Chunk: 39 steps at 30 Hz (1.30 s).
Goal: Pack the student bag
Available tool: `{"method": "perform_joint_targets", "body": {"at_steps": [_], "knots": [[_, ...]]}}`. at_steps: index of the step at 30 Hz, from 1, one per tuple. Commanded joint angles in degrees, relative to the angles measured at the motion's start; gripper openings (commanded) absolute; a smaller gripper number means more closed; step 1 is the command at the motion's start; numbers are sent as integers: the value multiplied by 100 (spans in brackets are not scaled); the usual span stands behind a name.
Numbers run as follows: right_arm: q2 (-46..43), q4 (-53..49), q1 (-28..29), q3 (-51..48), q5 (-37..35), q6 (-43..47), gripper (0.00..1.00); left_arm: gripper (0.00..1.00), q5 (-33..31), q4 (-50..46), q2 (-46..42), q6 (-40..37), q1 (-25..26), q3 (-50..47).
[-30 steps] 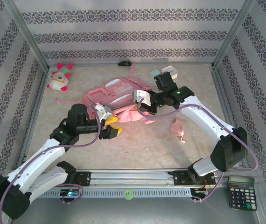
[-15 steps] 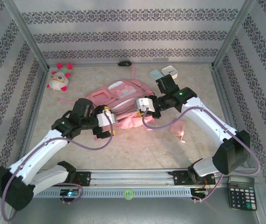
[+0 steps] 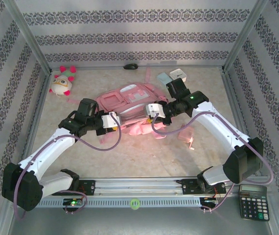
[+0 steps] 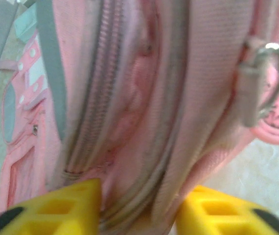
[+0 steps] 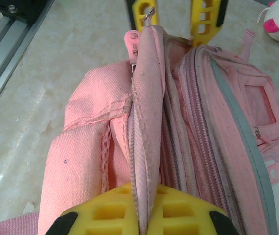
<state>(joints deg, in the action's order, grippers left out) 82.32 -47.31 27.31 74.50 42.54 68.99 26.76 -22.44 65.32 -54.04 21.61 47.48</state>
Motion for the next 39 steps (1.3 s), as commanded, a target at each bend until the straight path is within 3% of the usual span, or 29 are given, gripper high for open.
{"method": "perform_joint_targets", "body": {"at_steps": [1,2,10,11,14,17,20,25,27,31,35,39], "knots": [[-270,121,-68,147,653,77,0,7,388,143,-89,270,-64,26],[-273,182,-89,104,615,17,0,1,515,114,-162,454,-66,26],[-378,1070,-320,-453,159,-885,6,0,1241,-170,-1176,2242,-53,-369],[-424,1112,-332,-524,54,-1052,12,0,1229,-38,-1328,2618,-59,-477],[-660,1252,-308,-671,-392,-1986,45,0,1164,239,-1605,3483,-43,-701],[-1071,1243,-195,-682,-1075,-3442,64,0,888,234,-1606,3997,-25,-686],[-1658,1061,245,-799,-1941,-4783,68,0,713,230,-1531,4308,11,-629],[-2327,677,1941,-891,-4175,-7513,66,0,758,223,-1397,4540,51,-574],[-2334,599,2491,-794,-4463,-8742,61,0,768,204,-1360,4590,59,-560],[-1924,745,3064,-697,-4677,-11307,52,0,870,189,-1253,4670,65,-498],[-1191,988,3675,-288,-5062,-12289,51,0,955,209,-1157,4758,79,-420],[-484,996,3762,107,-5153,-12870,53,0,1028,283,-1113,4830,74,-381]]}}
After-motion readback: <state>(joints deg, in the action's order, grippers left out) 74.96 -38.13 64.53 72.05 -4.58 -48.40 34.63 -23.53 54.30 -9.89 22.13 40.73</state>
